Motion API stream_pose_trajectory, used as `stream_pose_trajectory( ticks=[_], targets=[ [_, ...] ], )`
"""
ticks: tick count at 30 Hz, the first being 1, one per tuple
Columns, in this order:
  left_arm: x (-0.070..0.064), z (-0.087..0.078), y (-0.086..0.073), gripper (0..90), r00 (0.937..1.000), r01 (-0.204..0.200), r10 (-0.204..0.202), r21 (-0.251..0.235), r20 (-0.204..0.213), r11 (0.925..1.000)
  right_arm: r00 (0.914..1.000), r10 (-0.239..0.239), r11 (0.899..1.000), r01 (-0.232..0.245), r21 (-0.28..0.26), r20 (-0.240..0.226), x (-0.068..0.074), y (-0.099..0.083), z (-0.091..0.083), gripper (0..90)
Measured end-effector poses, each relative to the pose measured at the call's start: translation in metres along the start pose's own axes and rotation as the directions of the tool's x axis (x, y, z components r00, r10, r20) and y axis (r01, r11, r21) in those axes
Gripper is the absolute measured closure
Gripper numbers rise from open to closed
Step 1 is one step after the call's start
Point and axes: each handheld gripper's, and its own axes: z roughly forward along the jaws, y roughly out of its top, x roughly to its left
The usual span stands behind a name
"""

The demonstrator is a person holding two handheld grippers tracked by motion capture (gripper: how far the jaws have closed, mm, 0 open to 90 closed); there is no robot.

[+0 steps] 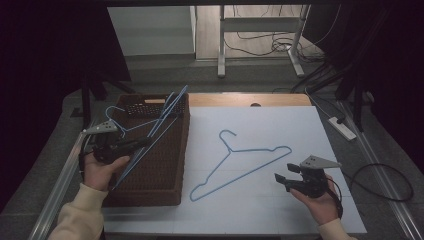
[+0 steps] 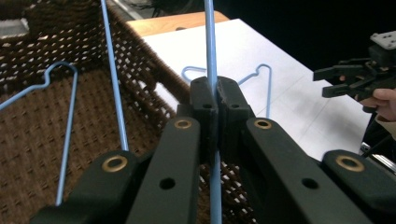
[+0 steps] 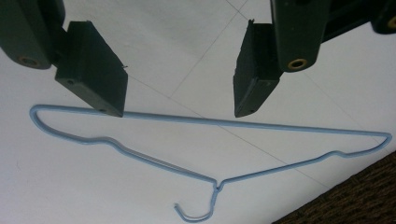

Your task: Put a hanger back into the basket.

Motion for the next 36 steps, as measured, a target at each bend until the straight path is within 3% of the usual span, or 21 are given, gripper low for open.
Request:
stream_pose_trajectory(
  ticks=[10, 17, 22, 25, 29, 34, 35, 36],
  targets=[
    [0.012, 0.001, -0.007, 87.1, 0.9998, 0.022, -0.021, 0.067, -0.004, 0.9975, 1.0, -0.005, 1.0, 0.005, -0.001, 0.0, 0.0, 0.0, 0.0, 36.3],
    [0.022, 0.006, -0.013, 87.1, 0.9987, 0.043, -0.04, 0.119, -0.032, 0.992, 1.0, -0.006, 1.0, 0.006, 0.003, 0.0, 0.001, 0.0, 0.001, 36.3],
    [0.028, 0.014, -0.015, 87.0, 0.9974, 0.055, -0.046, 0.169, -0.056, 0.9842, 1.0, -0.008, 1.0, 0.008, 0.006, 0.0, 0.001, 0.0, 0.001, 36.3],
    [0.033, 0.02, -0.018, 87.1, 0.9944, 0.081, -0.065, 0.207, -0.084, 0.975, 1.0, -0.008, 1.0, 0.008, 0.007, 0.0, 0.001, 0.0, 0.001, 36.1],
    [0.04, 0.024, -0.022, 87.0, 0.9926, 0.109, -0.094, 0.231, -0.078, 0.9667, 1.0, -0.006, 1.0, 0.006, 0.007, 0.0, 0.001, -0.001, 0.001, 36.0],
    [0.042, 0.022, -0.025, 86.7, 0.9888, 0.119, -0.095, 0.223, -0.115, 0.9675, 1.0, -0.007, 1.0, 0.007, 0.011, -0.004, 0.001, -0.001, 0.002, 35.6],
    [0.042, 0.021, -0.024, 86.4, 0.9829, 0.125, -0.09, 0.223, -0.161, 0.9668, 1.0, -0.009, 1.0, 0.009, 0.013, -0.004, 0.001, -0.001, 0.003, 35.5],
    [0.042, 0.021, -0.024, 86.3, 0.9829, 0.125, -0.09, 0.223, -0.161, 0.9668, 1.0, -0.009, 1.0, 0.009, 0.013, -0.004, 0.001, -0.001, 0.003, 35.5]
  ],
)
